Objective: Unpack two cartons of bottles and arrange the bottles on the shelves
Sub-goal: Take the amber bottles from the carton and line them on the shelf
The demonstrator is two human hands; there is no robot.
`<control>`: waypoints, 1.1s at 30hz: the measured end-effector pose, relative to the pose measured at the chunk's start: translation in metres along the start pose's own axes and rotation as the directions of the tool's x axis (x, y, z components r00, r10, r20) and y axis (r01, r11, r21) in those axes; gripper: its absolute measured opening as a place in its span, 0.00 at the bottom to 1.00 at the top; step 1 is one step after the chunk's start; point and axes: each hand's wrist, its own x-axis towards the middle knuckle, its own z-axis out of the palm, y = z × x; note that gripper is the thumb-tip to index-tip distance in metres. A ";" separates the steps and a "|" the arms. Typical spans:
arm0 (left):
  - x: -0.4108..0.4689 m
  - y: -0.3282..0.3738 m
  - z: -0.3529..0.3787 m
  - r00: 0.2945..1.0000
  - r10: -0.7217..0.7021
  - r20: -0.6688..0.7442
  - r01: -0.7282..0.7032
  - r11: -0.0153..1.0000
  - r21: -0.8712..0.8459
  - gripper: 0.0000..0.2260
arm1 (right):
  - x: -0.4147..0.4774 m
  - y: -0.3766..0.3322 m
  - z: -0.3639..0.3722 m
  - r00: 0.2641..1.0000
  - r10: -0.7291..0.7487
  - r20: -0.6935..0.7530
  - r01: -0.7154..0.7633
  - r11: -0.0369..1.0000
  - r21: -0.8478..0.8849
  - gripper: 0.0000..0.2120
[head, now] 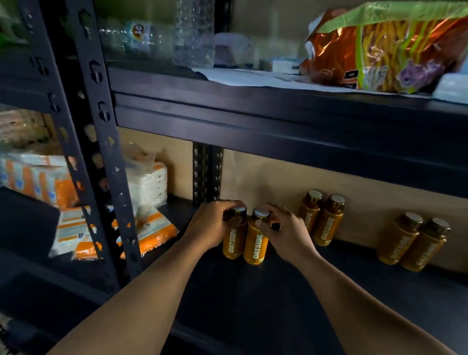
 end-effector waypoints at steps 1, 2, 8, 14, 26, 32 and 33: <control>0.005 -0.003 0.002 1.000 0.005 -0.004 -0.005 1.000 -0.011 0.18 | 0.008 0.003 0.002 1.000 -0.008 0.003 0.008 1.000 -0.007 0.22; 0.011 -0.007 0.003 1.000 0.007 -0.008 -0.007 1.000 -0.016 0.18 | 0.015 0.005 0.004 1.000 -0.014 0.003 0.014 1.000 -0.011 0.22; 0.049 -0.036 0.012 0.998 -0.011 -0.066 0.010 1.000 -0.014 0.21 | 0.058 0.015 0.021 1.000 -0.016 -0.021 0.016 1.000 0.001 0.21; 0.098 -0.065 0.021 0.997 -0.024 -0.070 0.030 0.995 0.090 0.23 | 0.096 0.023 0.034 0.996 -0.074 -0.052 0.074 0.997 0.005 0.15; 0.143 -0.074 0.027 0.998 0.010 -0.057 -0.008 0.999 0.039 0.22 | 0.135 0.038 0.034 0.984 -0.143 -0.103 0.135 0.988 -0.075 0.18; 0.145 -0.080 0.029 0.997 0.017 -0.075 -0.017 1.000 0.003 0.22 | 0.136 0.043 0.042 0.974 -0.159 -0.161 0.152 0.987 -0.058 0.17; 0.145 -0.081 0.029 0.997 0.013 -0.074 -0.013 1.000 0.001 0.23 | 0.135 0.043 0.043 0.973 -0.159 -0.166 0.152 0.987 -0.057 0.17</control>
